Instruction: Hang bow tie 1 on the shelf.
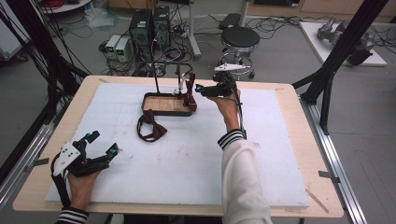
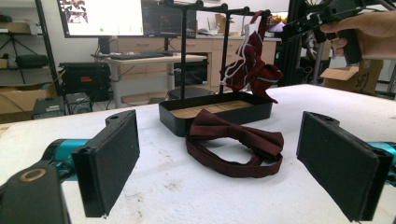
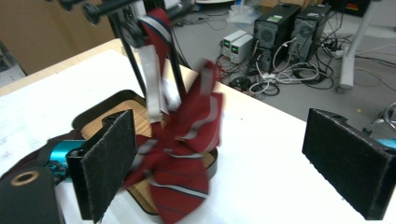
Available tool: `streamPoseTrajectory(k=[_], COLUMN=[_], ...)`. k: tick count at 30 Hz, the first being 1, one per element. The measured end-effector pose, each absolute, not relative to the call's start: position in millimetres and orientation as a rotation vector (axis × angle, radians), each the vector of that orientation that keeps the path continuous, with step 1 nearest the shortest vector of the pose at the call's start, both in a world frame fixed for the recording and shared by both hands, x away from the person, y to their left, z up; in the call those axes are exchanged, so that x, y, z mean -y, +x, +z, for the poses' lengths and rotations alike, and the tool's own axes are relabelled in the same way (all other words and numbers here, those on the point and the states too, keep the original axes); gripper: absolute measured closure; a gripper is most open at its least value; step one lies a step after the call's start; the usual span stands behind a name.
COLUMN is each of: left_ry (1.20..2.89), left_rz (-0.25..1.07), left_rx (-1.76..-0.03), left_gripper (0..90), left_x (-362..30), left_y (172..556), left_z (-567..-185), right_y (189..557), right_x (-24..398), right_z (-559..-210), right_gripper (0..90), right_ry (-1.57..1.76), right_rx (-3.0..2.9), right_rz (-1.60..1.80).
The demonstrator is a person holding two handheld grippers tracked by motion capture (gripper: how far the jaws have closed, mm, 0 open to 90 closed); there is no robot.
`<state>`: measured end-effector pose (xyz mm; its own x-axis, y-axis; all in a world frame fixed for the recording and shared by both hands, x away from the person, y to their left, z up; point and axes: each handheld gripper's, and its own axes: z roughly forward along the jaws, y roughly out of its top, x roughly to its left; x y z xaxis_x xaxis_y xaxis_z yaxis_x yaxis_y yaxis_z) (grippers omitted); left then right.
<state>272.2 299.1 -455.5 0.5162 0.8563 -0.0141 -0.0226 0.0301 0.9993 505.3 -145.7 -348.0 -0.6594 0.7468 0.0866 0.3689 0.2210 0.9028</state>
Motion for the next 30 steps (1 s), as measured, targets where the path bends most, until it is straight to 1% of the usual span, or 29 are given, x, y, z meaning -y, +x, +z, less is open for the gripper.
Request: streamPoseTrajectory(k=[6,12,14,20,23,30], left_ry=[1.379,1.379,1.380,1.380,1.379,1.377], left_rz=[0.801,0.801,0.802,0.803,0.803,0.801], left_rx=[-0.792,-0.791,-0.790,-0.790,-0.790,-0.792], left_gripper=[13.6,13.6,13.5,13.5,13.6,13.5], left_x=[-299,-299,-299,-299,-299,-299], left_y=[272,272,272,272,272,272], left_z=[-455,-455,-455,-455,-455,-456], right_y=[498,483,470,448,430,388], right_x=[151,163,168,180,187,206], right_z=[-341,-328,-327,-311,-306,-307], right_gripper=[9.3,9.4,9.4,9.4,9.4,9.4], right_ry=[1.015,1.006,0.968,0.953,0.920,0.909], right_rx=[-2.158,-2.178,-2.106,-2.163,-2.058,-2.011], right_rz=[1.406,1.438,1.478,1.456,1.510,1.513])
